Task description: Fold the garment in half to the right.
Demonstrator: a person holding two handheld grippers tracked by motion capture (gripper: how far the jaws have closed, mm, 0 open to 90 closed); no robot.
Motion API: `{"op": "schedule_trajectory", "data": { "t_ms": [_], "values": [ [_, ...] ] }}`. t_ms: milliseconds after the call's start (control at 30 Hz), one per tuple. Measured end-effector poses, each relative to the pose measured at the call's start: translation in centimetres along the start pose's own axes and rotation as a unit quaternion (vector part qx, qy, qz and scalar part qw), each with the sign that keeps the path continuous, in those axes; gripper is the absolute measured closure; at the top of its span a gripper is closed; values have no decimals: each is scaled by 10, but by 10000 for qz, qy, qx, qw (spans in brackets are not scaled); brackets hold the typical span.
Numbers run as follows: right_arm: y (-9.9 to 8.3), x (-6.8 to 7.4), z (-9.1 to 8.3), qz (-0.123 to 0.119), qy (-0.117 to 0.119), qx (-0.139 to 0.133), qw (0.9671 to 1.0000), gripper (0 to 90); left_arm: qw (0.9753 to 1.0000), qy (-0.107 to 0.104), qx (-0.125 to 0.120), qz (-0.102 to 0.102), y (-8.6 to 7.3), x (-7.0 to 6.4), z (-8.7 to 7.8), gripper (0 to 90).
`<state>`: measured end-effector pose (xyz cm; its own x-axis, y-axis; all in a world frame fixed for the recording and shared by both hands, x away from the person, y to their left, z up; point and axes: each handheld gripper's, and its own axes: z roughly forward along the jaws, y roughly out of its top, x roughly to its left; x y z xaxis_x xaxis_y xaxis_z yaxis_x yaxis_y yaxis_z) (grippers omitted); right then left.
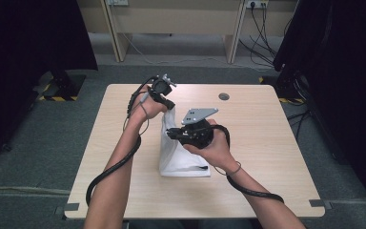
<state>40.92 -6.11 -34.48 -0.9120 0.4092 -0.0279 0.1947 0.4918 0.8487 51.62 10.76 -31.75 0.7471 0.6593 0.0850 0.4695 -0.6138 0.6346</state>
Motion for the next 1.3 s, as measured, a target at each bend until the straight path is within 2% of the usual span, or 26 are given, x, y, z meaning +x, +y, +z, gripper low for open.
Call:
{"op": "schedule_trajectory", "data": {
  "t_ms": [1300],
  "values": [
    [-17,-5,-6,84,-70,91,9999,816,9999,-102,14,2,2,-8,15,850]
  ]
}}
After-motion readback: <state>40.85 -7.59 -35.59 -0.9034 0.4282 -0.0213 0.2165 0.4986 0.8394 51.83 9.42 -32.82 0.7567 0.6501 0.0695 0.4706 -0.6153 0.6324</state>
